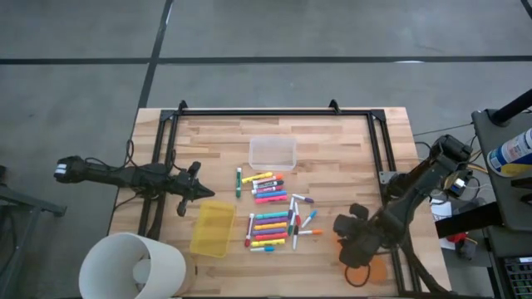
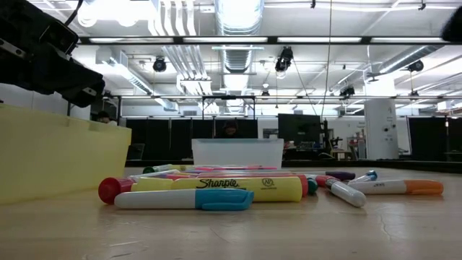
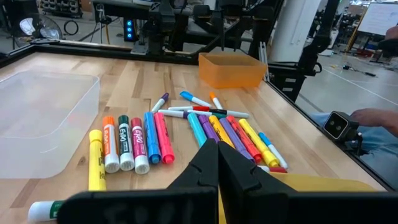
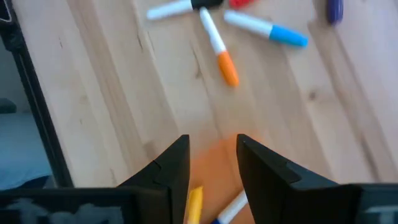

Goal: Pick & Place Markers
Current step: Put the small orange highlighter pen into the orange bin

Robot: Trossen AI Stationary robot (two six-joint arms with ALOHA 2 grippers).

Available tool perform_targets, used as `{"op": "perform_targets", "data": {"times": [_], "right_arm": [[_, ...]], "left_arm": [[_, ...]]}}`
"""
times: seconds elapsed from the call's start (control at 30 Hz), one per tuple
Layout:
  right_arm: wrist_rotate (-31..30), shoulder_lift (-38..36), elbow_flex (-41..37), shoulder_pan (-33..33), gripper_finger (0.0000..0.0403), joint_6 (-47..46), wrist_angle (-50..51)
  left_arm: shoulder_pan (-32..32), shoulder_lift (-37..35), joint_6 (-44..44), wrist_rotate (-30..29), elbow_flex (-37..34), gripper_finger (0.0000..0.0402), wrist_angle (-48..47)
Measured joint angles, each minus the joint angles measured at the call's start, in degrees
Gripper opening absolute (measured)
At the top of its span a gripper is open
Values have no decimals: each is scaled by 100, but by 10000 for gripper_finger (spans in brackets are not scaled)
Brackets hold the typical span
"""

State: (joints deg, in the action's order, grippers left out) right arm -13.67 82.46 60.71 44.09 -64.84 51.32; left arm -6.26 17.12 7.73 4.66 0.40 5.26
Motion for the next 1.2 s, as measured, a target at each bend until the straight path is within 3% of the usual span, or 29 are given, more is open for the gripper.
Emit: {"op": "perform_targets", "data": {"times": [0.23, 0.5, 0.7, 1.2], "right_arm": [[1, 13, -42, -619, 126, 1829, -1020], [2, 15, -165, -1142, 124, 2861, -1487], [15, 15, -379, -1351, 117, 3162, -1833], [48, 20, -1536, -1378, 118, 3119, -3869]], "left_arm": [[-2, 0, 0, 0, 1, 0, 0], [0, 0, 0, 0, 2, 0, 0], [0, 0, 0, -2, 0, 0, 0], [-1, 0, 0, 0, 1, 0, 0]]}}
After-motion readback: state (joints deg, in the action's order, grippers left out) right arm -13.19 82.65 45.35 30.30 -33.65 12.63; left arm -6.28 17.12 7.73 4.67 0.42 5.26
